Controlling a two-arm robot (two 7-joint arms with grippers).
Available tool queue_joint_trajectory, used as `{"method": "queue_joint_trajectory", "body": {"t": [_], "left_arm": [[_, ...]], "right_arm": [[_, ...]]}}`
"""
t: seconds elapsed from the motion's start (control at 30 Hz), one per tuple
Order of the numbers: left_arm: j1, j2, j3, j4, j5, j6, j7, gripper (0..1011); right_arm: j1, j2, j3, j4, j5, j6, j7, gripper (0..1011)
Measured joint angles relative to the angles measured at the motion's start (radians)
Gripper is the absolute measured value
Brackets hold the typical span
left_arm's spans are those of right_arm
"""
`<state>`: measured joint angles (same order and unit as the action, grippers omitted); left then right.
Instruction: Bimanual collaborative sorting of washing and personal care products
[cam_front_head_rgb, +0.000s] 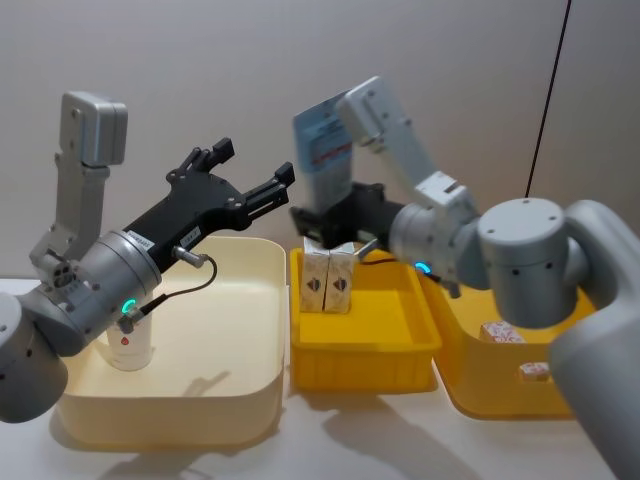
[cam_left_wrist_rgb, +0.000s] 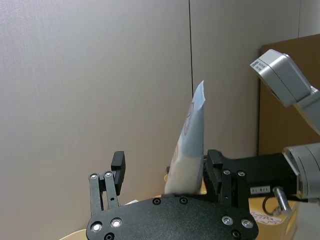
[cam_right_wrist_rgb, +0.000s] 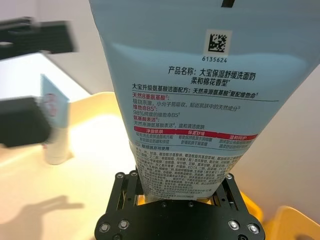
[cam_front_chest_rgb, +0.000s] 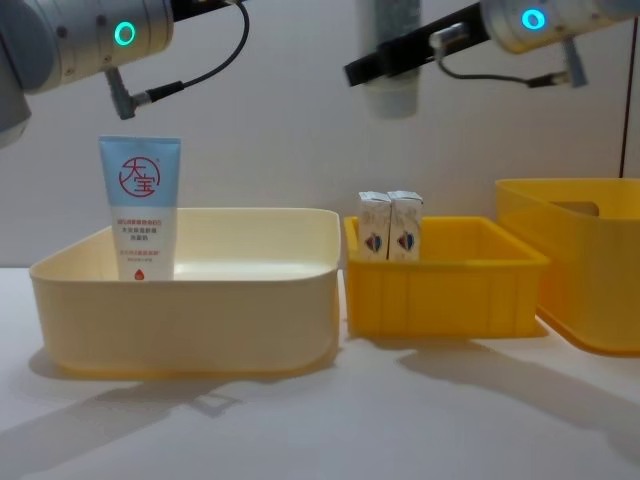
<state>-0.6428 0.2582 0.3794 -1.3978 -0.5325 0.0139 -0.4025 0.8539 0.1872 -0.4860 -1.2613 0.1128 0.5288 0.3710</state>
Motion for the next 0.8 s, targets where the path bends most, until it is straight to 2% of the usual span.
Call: {"method": "queue_joint_trajectory", "body": {"t": [0.47,0.8], "left_arm": [[0.000,0.000,0.000,0.000,0.000,0.000,0.000,1003],[0.000,0.000,0.000,0.000,0.000,0.000,0.000,1003]], "right_arm": [[-0.009,0.037,0.088,-0.022,-0.027,0.055,-0.104,598],[0.000,0.045,0.146,0.002,-0.051,0.115,-0.189,598]]}}
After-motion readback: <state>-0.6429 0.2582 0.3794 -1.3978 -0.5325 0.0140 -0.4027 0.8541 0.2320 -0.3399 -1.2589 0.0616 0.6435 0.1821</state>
